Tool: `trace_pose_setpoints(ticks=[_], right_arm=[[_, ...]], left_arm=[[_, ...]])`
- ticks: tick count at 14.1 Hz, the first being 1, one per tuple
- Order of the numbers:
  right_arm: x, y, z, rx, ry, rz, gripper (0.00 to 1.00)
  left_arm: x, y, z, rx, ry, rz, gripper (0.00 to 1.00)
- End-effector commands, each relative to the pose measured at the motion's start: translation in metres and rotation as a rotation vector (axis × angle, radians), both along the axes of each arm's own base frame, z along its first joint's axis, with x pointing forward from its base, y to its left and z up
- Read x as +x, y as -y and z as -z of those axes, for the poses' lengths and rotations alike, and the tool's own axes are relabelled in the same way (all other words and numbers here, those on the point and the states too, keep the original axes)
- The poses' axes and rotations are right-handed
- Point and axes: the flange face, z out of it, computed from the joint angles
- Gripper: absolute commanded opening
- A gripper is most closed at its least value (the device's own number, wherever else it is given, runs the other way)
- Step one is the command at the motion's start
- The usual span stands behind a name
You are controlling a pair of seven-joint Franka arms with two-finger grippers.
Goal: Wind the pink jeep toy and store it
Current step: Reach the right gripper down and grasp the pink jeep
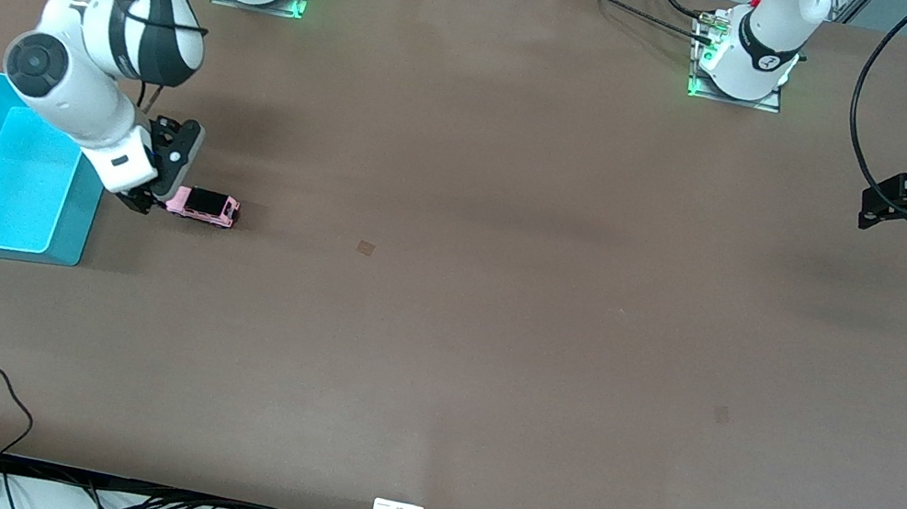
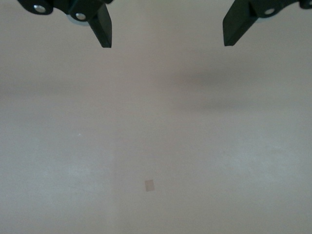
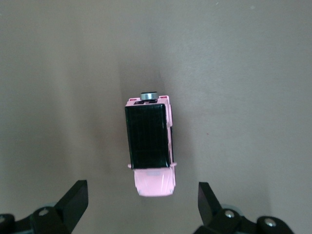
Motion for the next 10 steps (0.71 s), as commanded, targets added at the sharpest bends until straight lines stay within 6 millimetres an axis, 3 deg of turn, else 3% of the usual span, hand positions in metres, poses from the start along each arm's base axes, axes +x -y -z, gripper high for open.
trace_pose_setpoints(ticks=[1,6,9,10], right_arm=[[0.000,0.001,0.021,0.007,0.007,-0.017,1.00],[-0.007,0.000,0.056,0.023,0.034,0.004,1.00],[-0.008,-0.006,0.058,0.028,0.041,-0.007,1.00],[-0.007,-0.008,0.058,0.028,0.042,-0.010,0.92]], left_arm=[[-0.003,-0.001,-0.002,-0.016,-0.005,0.014,1.00],[-0.003,-0.001,-0.002,-0.016,-0.005,0.016,1.00],[-0.003,-0.001,-0.002,-0.016,-0.005,0.014,1.00],[-0.003,-0.001,-0.002,-0.016,-0.005,0.014,1.00]])
